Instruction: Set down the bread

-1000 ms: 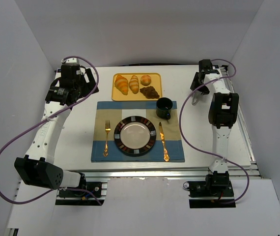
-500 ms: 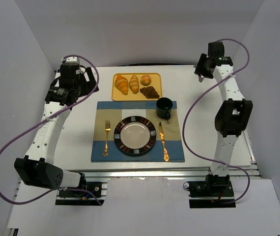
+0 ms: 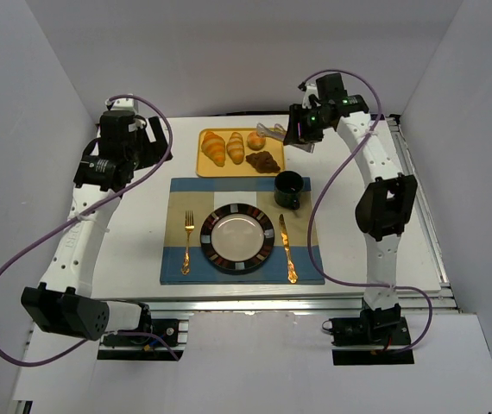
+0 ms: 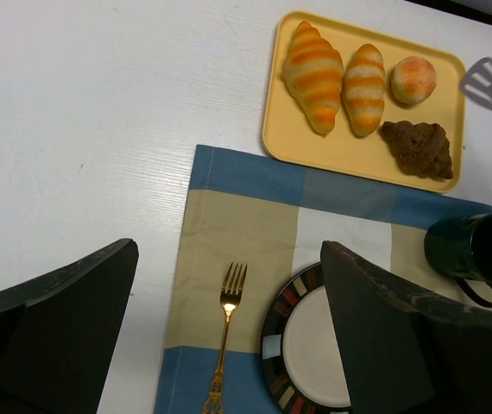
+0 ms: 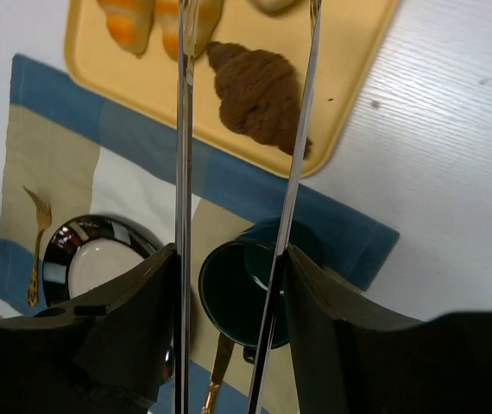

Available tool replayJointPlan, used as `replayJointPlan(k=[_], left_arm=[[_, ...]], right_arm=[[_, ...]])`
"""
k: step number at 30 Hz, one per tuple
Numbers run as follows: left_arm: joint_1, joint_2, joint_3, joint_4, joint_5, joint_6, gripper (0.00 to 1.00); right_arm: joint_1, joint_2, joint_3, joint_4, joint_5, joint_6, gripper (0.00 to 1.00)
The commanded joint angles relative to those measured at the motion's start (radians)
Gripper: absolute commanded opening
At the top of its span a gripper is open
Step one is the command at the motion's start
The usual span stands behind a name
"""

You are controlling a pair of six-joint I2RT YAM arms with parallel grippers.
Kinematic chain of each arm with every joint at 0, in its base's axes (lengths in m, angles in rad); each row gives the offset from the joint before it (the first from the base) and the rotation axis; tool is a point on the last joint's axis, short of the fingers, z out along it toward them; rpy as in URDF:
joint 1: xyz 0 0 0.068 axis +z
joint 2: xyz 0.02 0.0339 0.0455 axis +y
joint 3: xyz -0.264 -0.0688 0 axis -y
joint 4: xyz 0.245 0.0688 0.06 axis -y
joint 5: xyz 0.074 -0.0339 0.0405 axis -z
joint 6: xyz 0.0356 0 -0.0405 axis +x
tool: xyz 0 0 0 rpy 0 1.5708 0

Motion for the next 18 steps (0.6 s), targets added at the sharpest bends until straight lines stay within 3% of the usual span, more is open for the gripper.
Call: replayJointPlan(k=[1,7,18], left_arm=[[-0.004,-0.045,0.023,-0.017,0.012,0.020,0.98],[-0.004,-0.038,0.048,-0.042,0.017,0.037,0.98],[-0.004,-0.058,0.049,-0.056,0.009,0.062,0.98]], right_arm=[[-0.005,0.006,0.031,-0.003,-0.103,-0.089,0.56],[0.002,0.041,0.044,-0.006,-0.089,-0.126,0.58],[0.005,0.001,-0.107,0.005,-0.088,-0.225,0.61]])
